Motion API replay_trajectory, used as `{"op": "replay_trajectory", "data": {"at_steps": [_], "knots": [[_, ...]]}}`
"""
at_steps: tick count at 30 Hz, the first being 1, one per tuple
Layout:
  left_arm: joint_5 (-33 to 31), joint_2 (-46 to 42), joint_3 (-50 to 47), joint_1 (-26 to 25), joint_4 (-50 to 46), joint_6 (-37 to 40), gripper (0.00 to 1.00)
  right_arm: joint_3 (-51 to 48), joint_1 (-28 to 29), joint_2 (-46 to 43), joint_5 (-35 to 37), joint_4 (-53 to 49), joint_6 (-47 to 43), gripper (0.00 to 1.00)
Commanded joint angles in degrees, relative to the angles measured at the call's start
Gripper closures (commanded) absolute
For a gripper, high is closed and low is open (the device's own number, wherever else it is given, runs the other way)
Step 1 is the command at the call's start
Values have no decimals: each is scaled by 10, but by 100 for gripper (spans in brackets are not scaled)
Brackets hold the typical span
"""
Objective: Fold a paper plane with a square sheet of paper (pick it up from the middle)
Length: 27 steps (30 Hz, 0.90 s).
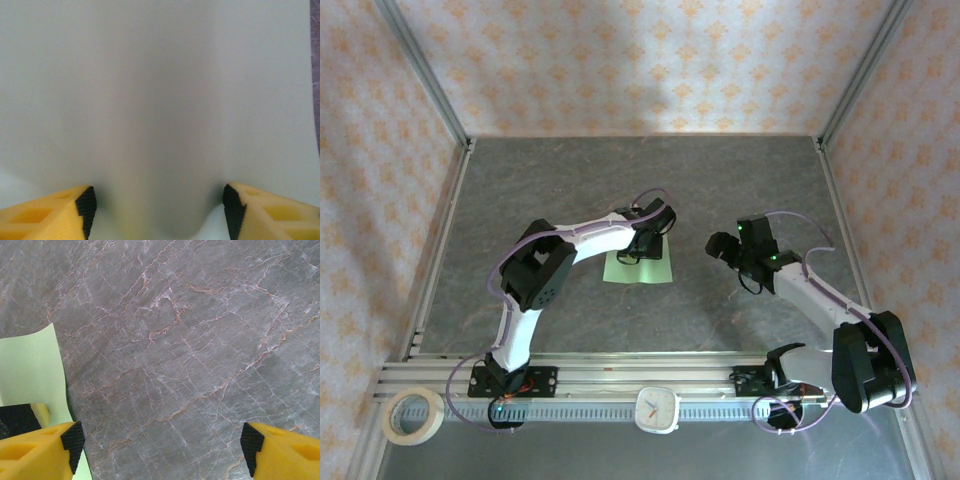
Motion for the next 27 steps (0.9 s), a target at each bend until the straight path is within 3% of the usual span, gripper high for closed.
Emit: {"op": "replay_trajectory", "data": {"at_steps": [1, 9, 21, 27], "knots": [[26, 1, -19, 2, -10, 5, 43, 8, -3, -4, 5, -3, 2, 16], [43, -39, -15, 1, 45, 10, 66, -15, -3, -11, 35, 19, 23, 18], [200, -93, -53, 19, 196, -30, 70, -24, -4, -51, 72, 11, 44, 17], [300, -128, -106, 34, 318, -81, 72, -24, -4, -65, 87, 9, 48, 17]]}}
